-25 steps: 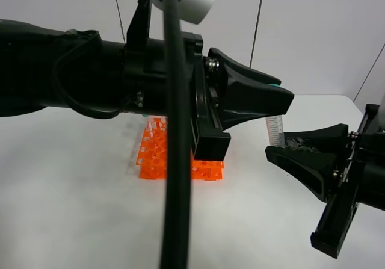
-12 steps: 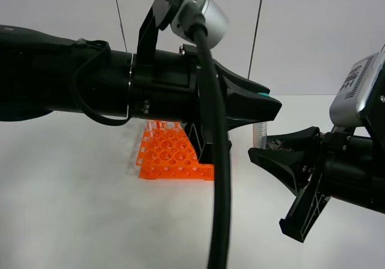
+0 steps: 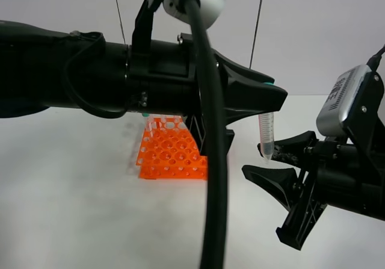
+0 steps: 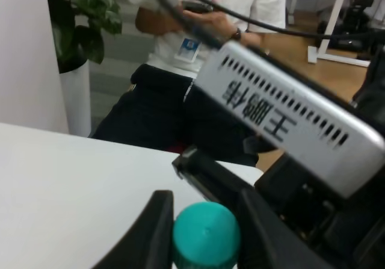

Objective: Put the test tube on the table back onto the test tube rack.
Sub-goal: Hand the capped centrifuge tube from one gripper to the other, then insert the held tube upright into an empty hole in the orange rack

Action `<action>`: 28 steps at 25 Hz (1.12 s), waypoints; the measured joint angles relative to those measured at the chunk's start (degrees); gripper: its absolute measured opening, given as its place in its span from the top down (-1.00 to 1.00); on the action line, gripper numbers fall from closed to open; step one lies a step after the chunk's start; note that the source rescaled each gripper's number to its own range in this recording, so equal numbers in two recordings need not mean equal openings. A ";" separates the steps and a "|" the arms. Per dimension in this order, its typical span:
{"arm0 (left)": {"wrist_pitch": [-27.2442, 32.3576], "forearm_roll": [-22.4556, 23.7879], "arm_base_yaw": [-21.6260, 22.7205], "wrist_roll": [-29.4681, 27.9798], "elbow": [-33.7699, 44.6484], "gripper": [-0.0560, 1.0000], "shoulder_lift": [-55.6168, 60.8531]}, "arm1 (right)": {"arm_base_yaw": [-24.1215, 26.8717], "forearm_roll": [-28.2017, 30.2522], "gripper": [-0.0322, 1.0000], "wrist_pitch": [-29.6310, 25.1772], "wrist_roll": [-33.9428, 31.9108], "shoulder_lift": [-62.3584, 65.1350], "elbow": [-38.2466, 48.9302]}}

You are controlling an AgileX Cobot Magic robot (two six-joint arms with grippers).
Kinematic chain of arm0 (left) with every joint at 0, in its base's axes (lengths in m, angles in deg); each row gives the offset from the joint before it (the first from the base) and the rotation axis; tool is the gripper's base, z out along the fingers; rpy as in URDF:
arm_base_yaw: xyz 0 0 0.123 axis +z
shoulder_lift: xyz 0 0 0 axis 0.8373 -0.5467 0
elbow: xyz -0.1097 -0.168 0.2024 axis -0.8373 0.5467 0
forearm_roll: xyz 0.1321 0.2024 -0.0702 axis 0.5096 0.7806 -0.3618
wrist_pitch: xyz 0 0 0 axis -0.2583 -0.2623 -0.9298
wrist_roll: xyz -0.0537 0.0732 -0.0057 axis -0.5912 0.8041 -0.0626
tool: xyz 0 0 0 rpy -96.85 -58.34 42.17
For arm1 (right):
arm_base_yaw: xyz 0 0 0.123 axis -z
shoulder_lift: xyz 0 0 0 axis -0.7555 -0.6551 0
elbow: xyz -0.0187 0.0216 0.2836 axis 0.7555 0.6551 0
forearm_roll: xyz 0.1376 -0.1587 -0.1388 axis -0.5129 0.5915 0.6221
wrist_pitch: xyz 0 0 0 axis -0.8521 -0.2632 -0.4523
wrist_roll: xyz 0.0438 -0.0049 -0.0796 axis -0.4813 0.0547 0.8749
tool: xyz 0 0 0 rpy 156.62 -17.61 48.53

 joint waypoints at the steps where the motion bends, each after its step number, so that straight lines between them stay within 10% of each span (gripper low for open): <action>1: 0.06 -0.10 0.00 0.00 0.00 0.89 0.00 | 0.00 0.00 -0.16 0.00 0.00 0.00 0.00; 13: -4.49 -0.16 0.00 0.00 -0.04 0.89 0.07 | 0.74 2.37 -0.68 -2.36 -2.20 0.00 0.00; 28: -8.59 -0.22 0.00 1.26 -0.04 0.89 0.07 | 20.62 19.29 -0.68 -13.90 -27.10 0.00 0.00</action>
